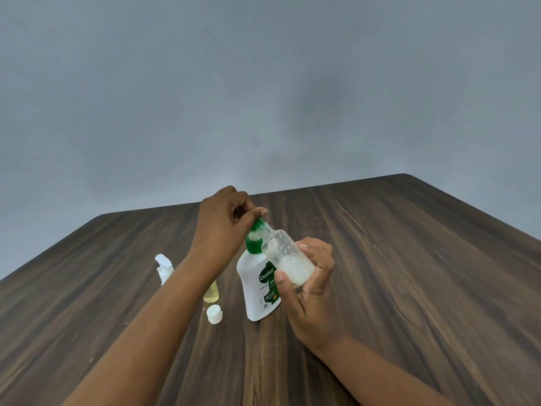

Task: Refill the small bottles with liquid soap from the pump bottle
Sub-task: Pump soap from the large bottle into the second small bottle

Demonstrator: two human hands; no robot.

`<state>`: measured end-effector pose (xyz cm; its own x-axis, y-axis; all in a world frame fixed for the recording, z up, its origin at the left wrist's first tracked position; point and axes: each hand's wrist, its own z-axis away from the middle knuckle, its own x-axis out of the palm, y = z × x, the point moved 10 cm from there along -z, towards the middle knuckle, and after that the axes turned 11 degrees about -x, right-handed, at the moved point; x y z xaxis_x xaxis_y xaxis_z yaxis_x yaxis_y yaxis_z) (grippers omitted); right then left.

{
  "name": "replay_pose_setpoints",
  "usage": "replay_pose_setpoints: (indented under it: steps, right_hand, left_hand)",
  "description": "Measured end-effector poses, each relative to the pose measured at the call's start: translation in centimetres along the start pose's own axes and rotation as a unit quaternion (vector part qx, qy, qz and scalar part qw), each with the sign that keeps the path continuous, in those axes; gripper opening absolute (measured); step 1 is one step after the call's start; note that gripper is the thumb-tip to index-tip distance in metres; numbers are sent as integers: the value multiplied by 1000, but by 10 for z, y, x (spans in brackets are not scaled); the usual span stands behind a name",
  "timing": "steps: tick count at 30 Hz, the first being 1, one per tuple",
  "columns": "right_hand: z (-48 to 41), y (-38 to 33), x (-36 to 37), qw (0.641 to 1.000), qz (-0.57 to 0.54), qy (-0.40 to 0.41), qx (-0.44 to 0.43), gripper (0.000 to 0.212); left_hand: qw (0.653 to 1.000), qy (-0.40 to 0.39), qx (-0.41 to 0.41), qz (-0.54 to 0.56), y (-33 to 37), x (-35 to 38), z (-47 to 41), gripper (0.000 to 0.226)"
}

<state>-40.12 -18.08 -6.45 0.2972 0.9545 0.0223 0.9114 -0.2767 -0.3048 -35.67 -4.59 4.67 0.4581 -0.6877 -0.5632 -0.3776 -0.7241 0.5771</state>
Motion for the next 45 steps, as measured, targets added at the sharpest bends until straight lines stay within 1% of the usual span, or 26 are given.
replay_pose_setpoints:
  steps: [3, 14, 19, 21, 27, 31, 35, 42, 45]
  right_hand:
    - [0, 1, 2, 1000, 6, -5, 0, 38]
    - [1, 2, 1, 1000, -6, -3, 5, 36]
    - [0, 1, 2, 1000, -12, -5, 1, 35]
    - [0, 1, 2, 1000, -8, -1, -2, 34]
    - [1, 2, 0, 1000, -7, 1, 11, 32]
    - [0, -1, -1, 1000, -7, 6, 4, 34]
    - [0, -1, 2, 1000, -16, -5, 1, 35]
    - [1, -2, 2, 1000, -6, -3, 4, 35]
    - [0, -4, 1, 1000, -8, -1, -2, 36]
  left_hand:
    - [1000, -9, 3, -4, 1, 0, -4, 22]
    - [1000, 0, -7, 4, -5, 4, 1, 22]
    - [999, -29, 16, -38, 5, 4, -7, 26]
    - [999, -35, 14, -37, 4, 4, -8, 25]
    - [1000, -17, -13, -17, -8, 9, -1, 25]
    - [1000, -4, -6, 0, -4, 3, 1, 21]
    - [1000, -9, 1, -15, -1, 2, -4, 21]
    - [1000, 10, -26, -2, -12, 7, 2, 22]
    - [999, 23, -23, 17, -11, 3, 3, 22]
